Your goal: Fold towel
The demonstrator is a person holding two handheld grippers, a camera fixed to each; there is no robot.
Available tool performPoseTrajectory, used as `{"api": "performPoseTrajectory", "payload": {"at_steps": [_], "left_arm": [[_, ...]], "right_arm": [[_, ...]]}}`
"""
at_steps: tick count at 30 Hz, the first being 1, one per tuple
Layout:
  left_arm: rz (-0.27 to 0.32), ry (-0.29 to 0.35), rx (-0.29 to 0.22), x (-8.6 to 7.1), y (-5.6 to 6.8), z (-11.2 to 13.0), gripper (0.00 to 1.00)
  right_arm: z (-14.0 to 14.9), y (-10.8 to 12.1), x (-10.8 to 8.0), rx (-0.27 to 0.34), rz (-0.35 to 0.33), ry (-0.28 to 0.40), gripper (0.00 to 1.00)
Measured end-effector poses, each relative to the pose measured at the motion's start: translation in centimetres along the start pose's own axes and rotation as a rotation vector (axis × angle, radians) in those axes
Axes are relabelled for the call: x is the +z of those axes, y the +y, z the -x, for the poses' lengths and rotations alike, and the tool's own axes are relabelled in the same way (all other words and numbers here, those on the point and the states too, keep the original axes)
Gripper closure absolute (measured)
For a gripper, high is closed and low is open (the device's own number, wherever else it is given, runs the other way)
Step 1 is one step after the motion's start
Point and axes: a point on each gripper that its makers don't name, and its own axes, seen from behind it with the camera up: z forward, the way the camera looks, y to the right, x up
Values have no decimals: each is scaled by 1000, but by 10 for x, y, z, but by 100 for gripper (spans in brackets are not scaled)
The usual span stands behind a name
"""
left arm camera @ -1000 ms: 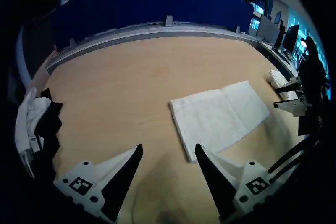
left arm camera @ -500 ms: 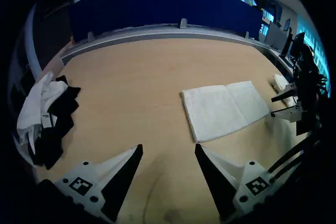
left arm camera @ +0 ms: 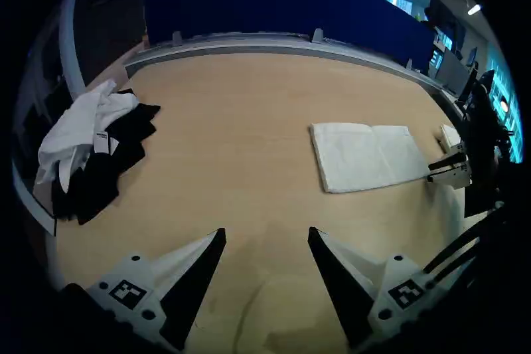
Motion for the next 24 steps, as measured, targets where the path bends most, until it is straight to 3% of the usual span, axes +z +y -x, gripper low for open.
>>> {"api": "performPoseTrajectory", "payload": {"at_steps": [5, 8, 14, 24], "left_arm": [[-3, 1, -21, -6, -2, 4, 8], [-2, 2, -26, -8, -2, 5, 8], [-2, 1, -27, -9, -1, 9, 8], [3, 8, -31, -15, -2, 7, 8]], "right_arm": [[0, 3, 1, 2, 12, 0, 74], [0, 3, 2, 11, 11, -1, 77], [-2, 3, 2, 13, 11, -4, 92], [-7, 0, -3, -2, 26, 12, 95]]}}
